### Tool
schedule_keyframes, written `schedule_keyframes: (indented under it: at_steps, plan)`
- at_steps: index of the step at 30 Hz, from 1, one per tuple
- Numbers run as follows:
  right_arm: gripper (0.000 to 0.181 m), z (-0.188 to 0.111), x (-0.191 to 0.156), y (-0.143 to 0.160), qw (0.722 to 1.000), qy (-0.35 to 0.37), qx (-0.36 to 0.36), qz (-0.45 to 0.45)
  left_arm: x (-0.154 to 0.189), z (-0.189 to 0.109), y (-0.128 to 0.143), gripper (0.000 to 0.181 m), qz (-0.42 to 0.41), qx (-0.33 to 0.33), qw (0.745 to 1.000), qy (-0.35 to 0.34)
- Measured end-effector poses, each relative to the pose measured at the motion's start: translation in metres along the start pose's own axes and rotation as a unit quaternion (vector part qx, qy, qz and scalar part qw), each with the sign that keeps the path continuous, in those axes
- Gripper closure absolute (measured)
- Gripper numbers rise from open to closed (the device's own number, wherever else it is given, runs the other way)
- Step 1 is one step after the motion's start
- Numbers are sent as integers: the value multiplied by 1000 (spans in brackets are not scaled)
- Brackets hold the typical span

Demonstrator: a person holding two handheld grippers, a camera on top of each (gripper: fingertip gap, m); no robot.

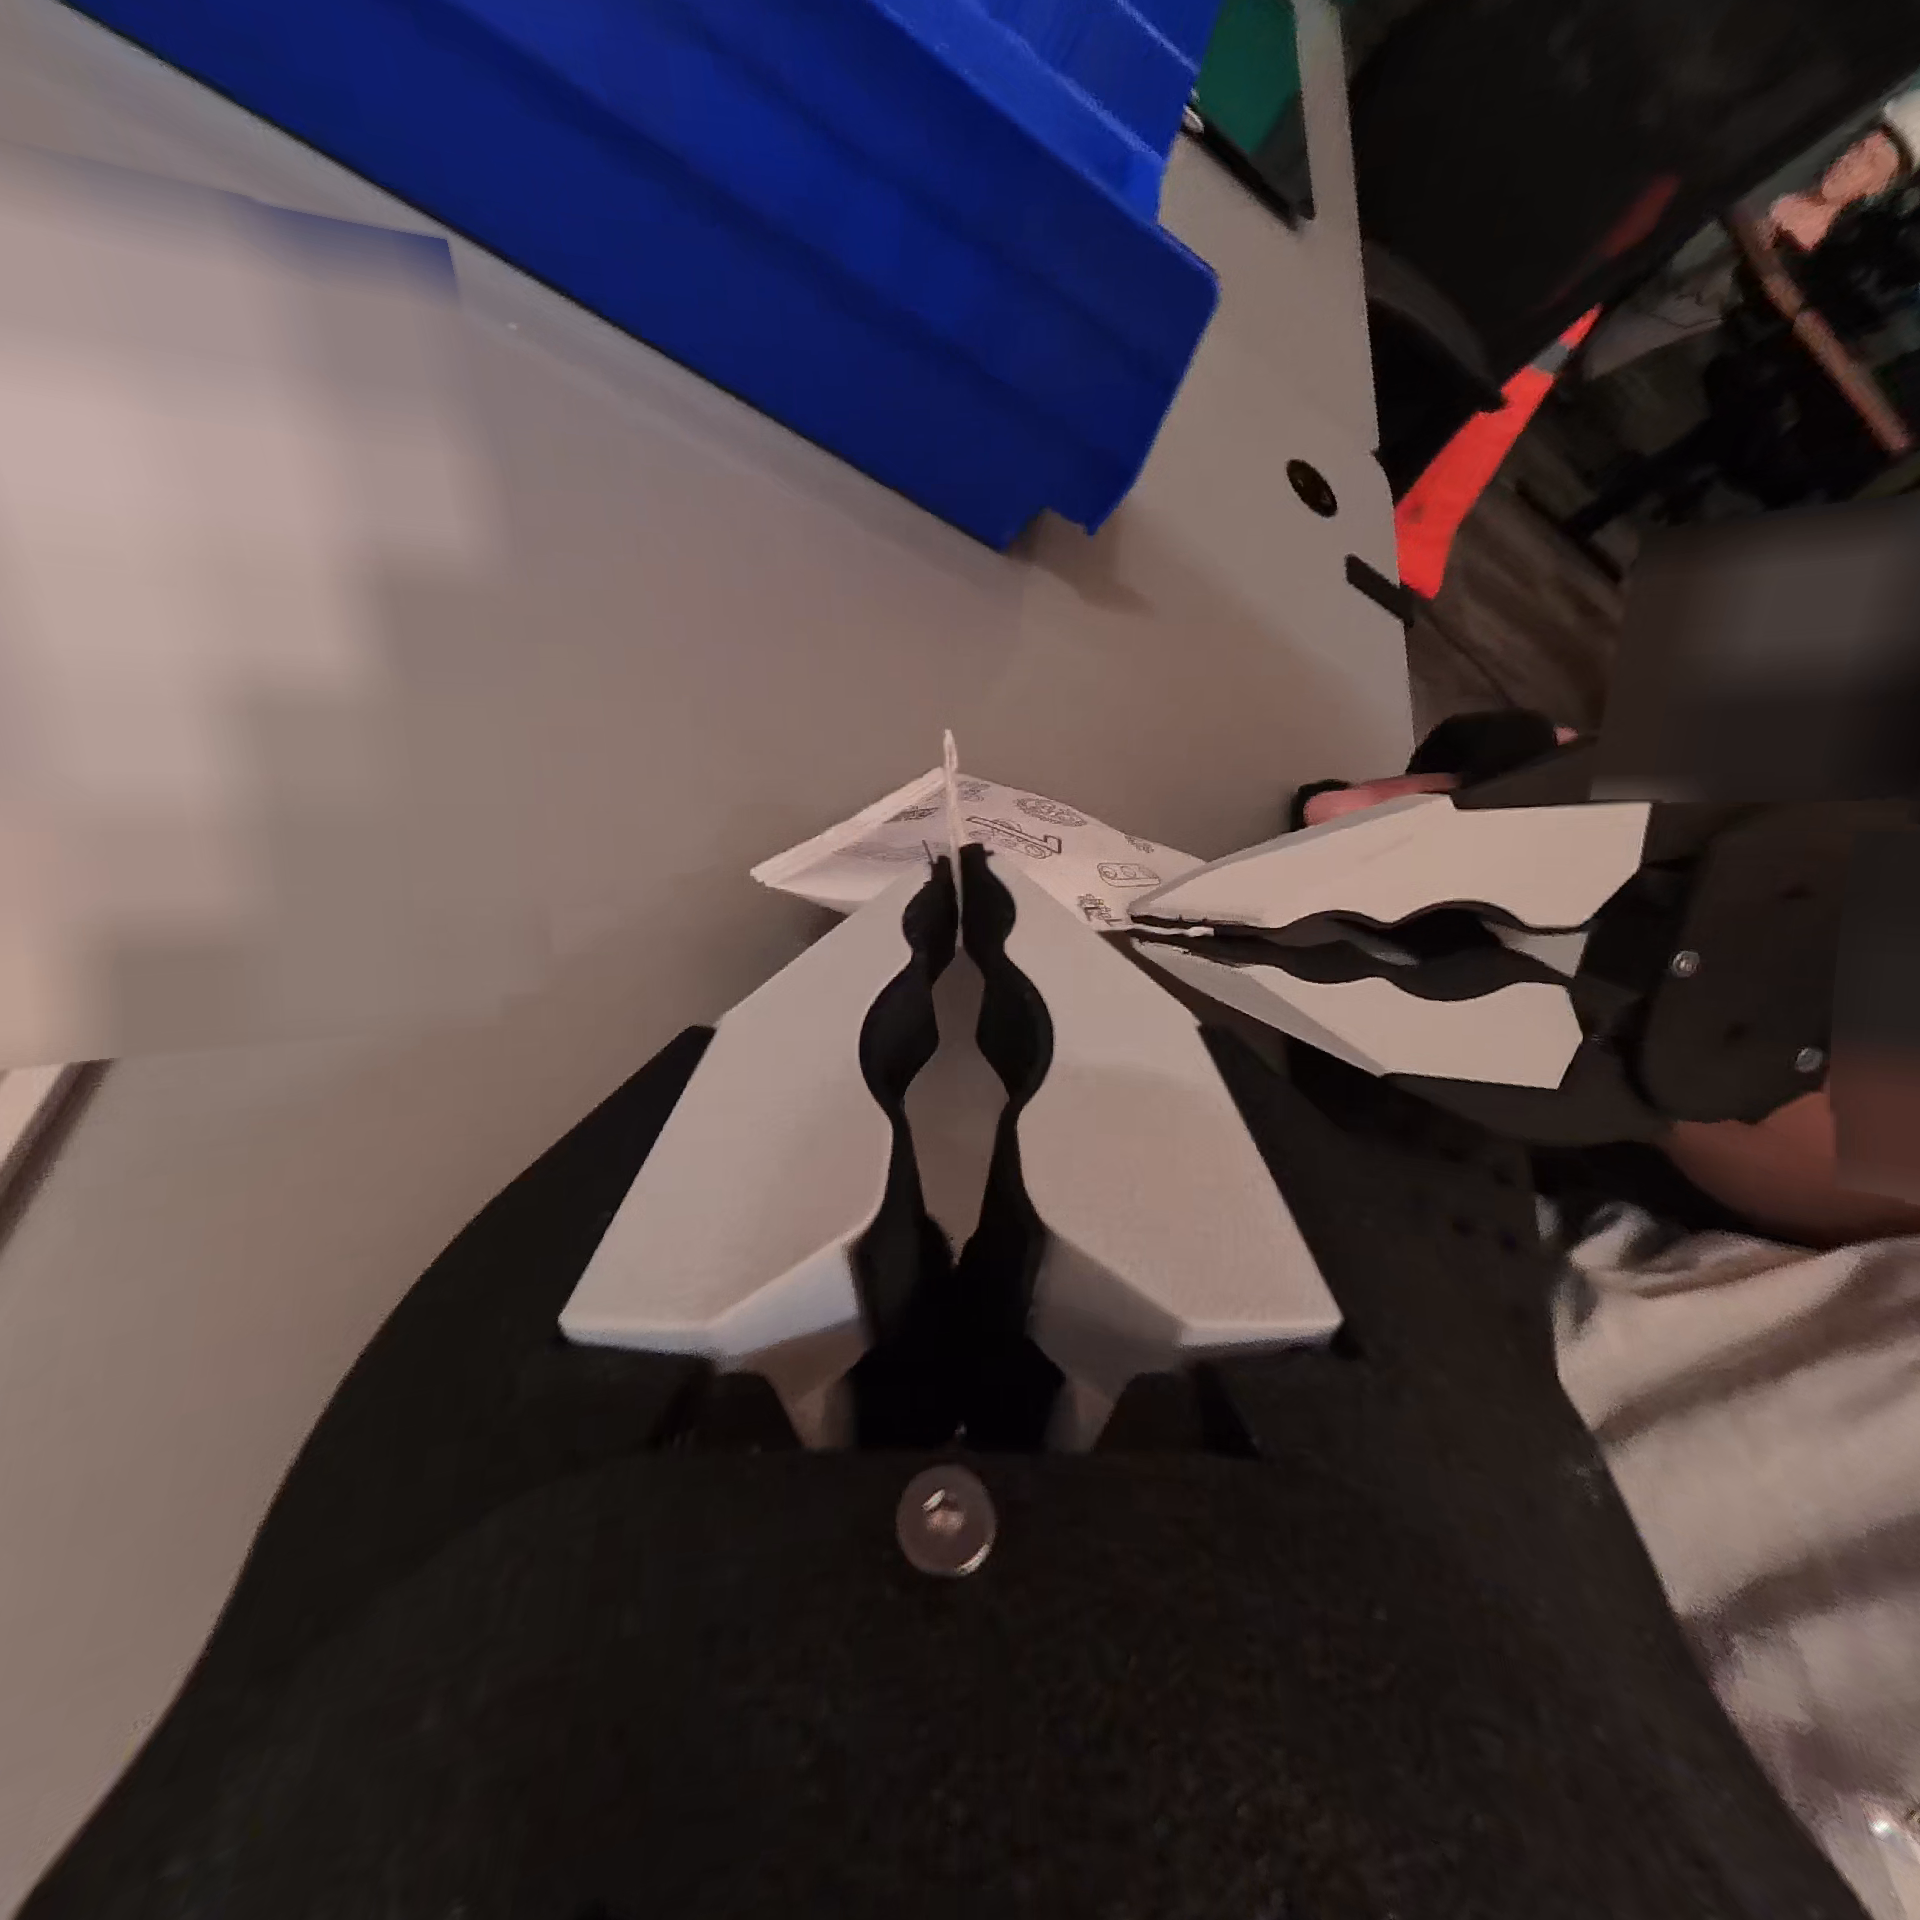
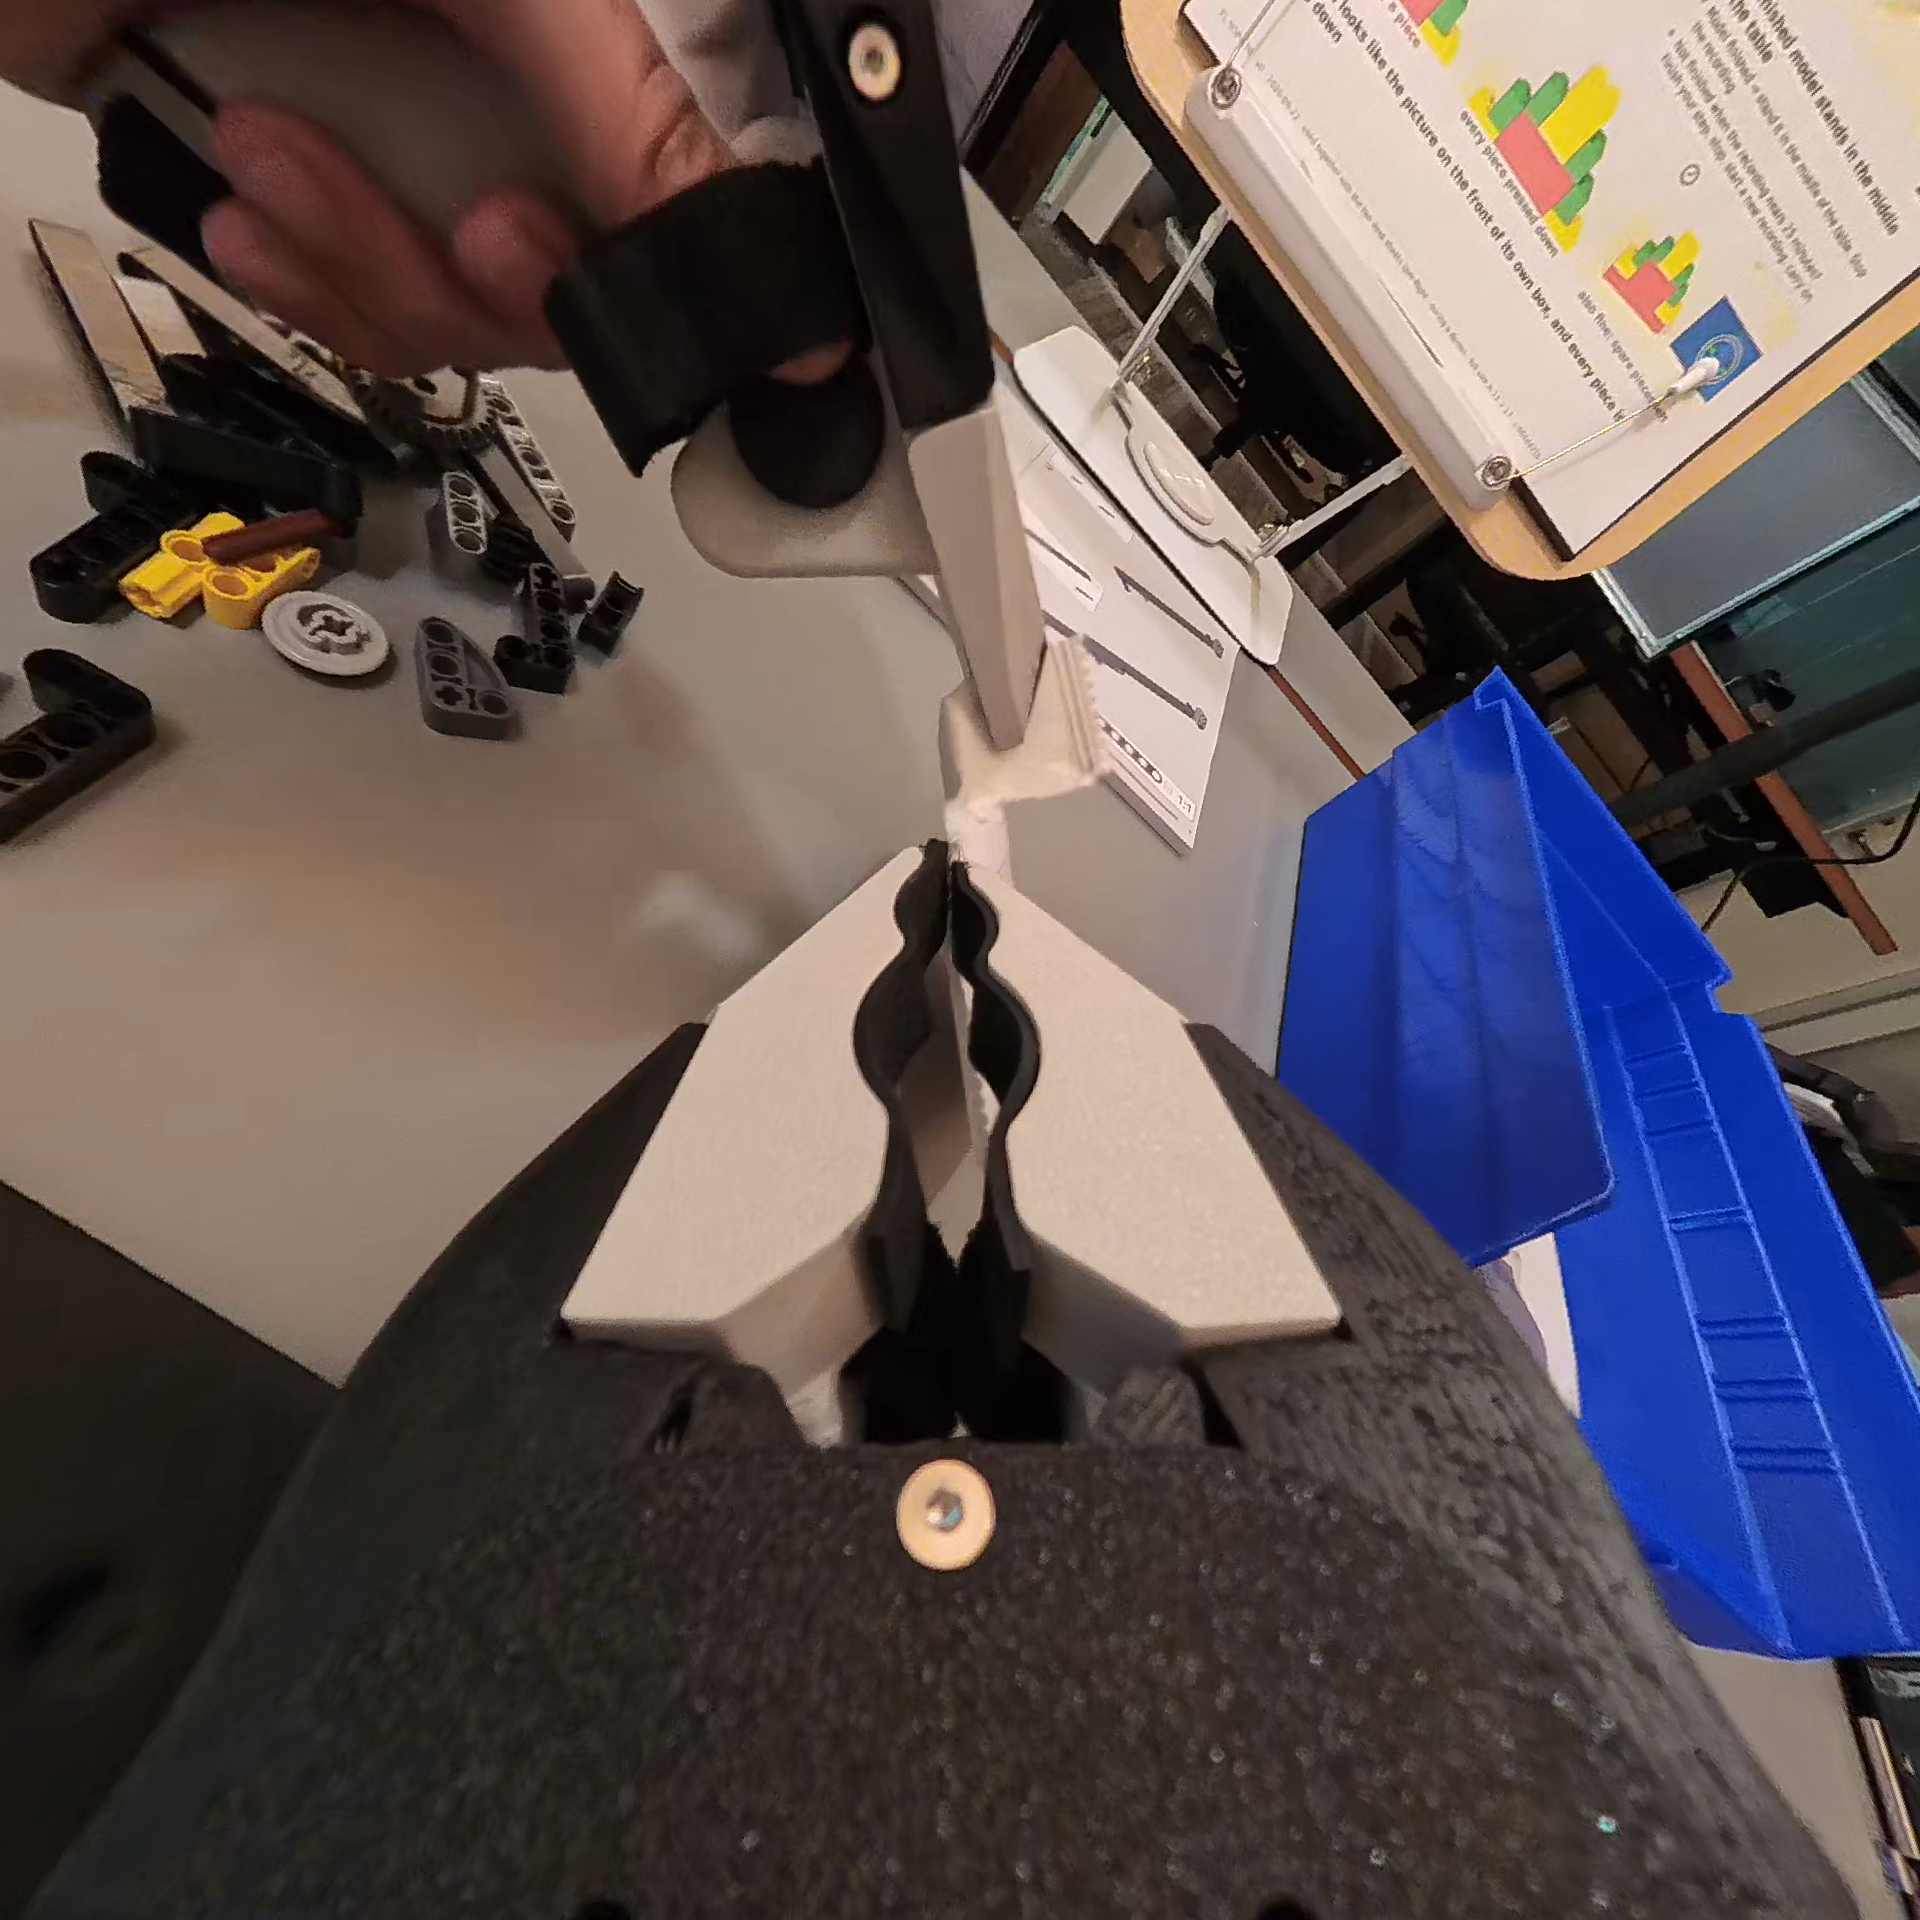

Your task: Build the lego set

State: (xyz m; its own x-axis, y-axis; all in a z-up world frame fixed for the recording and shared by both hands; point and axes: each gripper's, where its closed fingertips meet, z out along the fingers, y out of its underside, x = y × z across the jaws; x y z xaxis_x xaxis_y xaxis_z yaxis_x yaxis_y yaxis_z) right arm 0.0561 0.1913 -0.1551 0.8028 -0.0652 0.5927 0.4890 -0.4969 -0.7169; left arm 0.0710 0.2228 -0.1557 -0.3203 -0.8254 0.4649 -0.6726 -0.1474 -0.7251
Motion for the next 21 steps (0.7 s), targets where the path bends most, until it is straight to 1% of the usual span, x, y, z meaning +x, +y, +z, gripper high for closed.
schedule_keyframes:
  at_steps: [3, 6, 8, 12, 14, 15, 18, 19, 20, 21]
  plan:
    - [181, 2, -1, 1, 1000, -5, -7, 15, -6, 1, 2, 181, -62, 20, 998, -5]
    - [181, 3, -9, 4, 999, 2, -22, -35, -11, 7, 6, 181, -99, 19, 995, -19]
    - [181, 4, -14, 4, 999, -10, -25, -37, -17, 11, 8, 181, -91, 7, 995, -42]
    - [181, 4, -7, 5, 999, 1, -26, -23, -18, 12, 2, 181, -73, 9, 995, -61]
    - [181, 4, -6, 7, 999, -17, -24, 13, -18, 12, 1, 181, -43, 0, 996, -78]
    - [181, 5, -6, 7, 998, -40, -21, 44, -15, 10, -2, 181, -31, 7, 997, -68]
    - [181, -2, -3, 3, 980, -115, 1, 163, 1, 3, -7, 181, 58, 9, 998, -39]
    - [175, -5, -5, 1, 968, -157, 3, 196, 10, 1, -9, 181, 82, 17, 996, -17]
    - [158, -6, -3, 1, 957, -184, 5, 223, 11, -1, -8, 181, 90, 18, 996, -13]
    - [148, -6, 4, 1, 948, -194, 13, 251, 9, -3, -6, 181, 91, 14, 996, -12]
